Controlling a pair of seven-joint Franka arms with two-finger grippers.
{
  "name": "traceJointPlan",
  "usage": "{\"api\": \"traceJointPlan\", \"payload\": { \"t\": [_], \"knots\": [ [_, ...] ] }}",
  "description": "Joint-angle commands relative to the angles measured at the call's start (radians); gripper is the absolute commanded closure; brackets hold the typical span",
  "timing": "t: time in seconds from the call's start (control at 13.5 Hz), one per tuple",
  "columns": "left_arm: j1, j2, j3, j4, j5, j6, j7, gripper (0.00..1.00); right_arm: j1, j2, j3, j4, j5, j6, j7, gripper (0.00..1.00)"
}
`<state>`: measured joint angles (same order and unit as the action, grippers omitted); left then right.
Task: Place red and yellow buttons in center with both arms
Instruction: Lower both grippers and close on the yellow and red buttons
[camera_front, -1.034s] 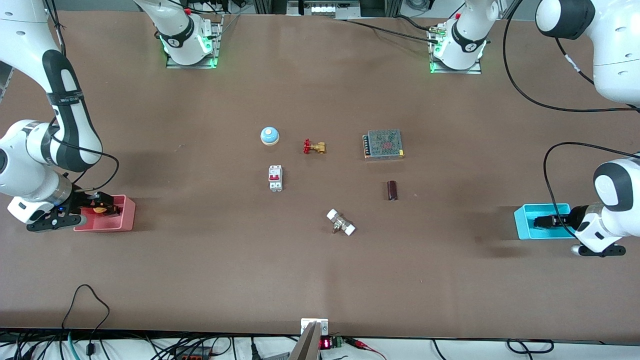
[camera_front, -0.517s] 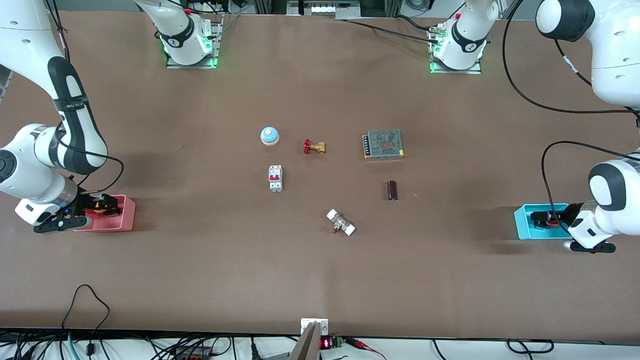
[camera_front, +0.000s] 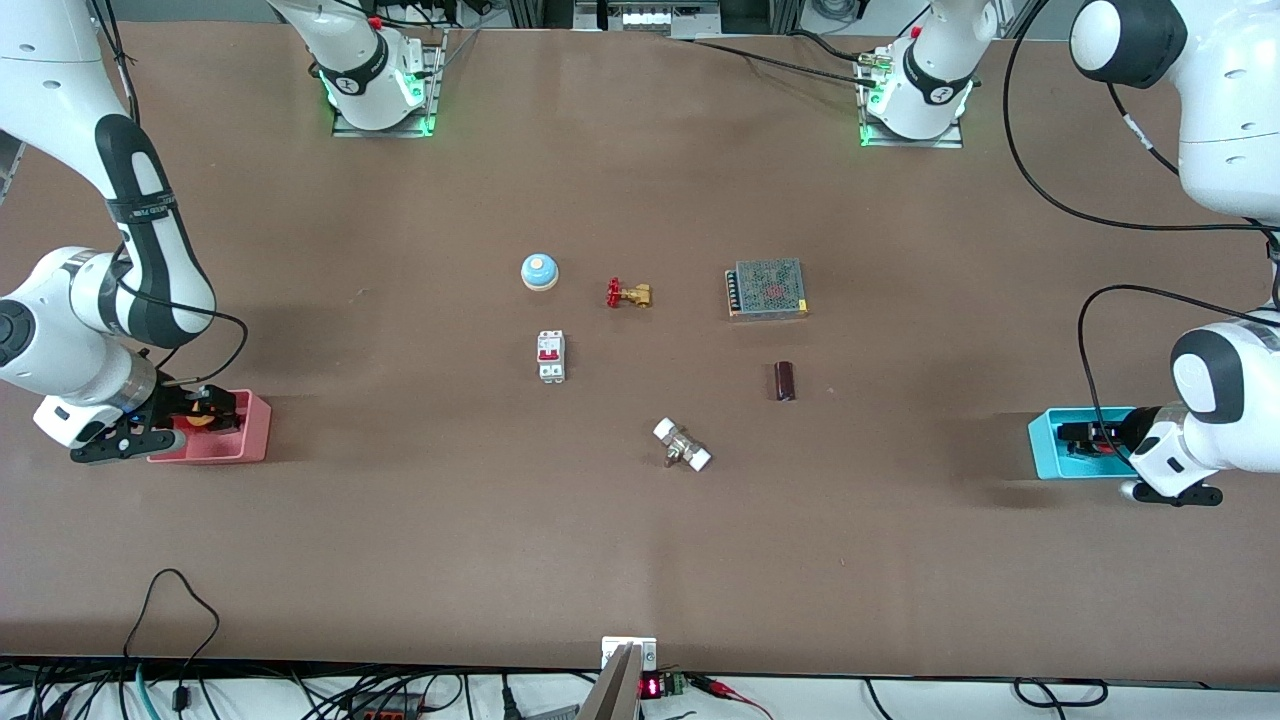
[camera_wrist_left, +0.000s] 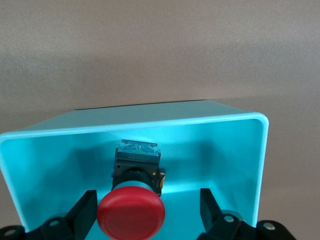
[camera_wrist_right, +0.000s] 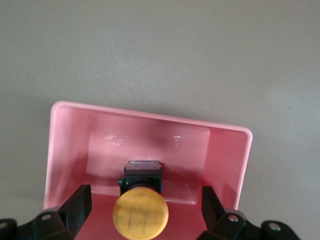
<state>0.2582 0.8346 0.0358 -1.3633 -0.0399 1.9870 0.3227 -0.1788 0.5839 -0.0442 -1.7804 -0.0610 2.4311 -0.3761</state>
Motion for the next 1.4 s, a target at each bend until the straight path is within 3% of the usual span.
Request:
{"api": "traceJointPlan", "payload": {
  "t": [0.0, 0.3, 0.74, 0.81, 1.11, 1.33],
  "knots": [
    [-0.002, 0.001, 0.003, 0.012, 0.035, 0.001, 0.018, 0.22, -0.015, -0.007, 0.014, -0.011, 0.02, -0.003, -0.03, 0.04],
    [-0.002, 0.0, 0.003, 0.018, 0.074, 0.001, 0.018, 0.24, -0.015, -0.009, 0.015, -0.01, 0.02, -0.006, -0.03, 0.31],
    [-0.008, -0.005, -0.008, 0.058, 0.061, 0.0, 0.006, 0.24, -0.013, -0.01, 0.017, -0.004, 0.018, -0.006, -0.03, 0.35],
    [-0.007, -0.003, -0.008, 0.058, 0.06, 0.001, 0.006, 0.24, -0.013, -0.012, 0.017, -0.004, 0.018, -0.006, -0.03, 0.41],
    [0.001, -0.002, -0.007, 0.058, 0.011, -0.001, 0.013, 0.39, -0.013, -0.013, 0.018, -0.002, 0.018, -0.006, -0.032, 0.68],
    [0.001, -0.002, -0.008, 0.05, 0.011, -0.001, 0.012, 0.48, -0.013, -0.015, 0.018, -0.002, 0.018, -0.006, -0.032, 0.7]
  ]
}}
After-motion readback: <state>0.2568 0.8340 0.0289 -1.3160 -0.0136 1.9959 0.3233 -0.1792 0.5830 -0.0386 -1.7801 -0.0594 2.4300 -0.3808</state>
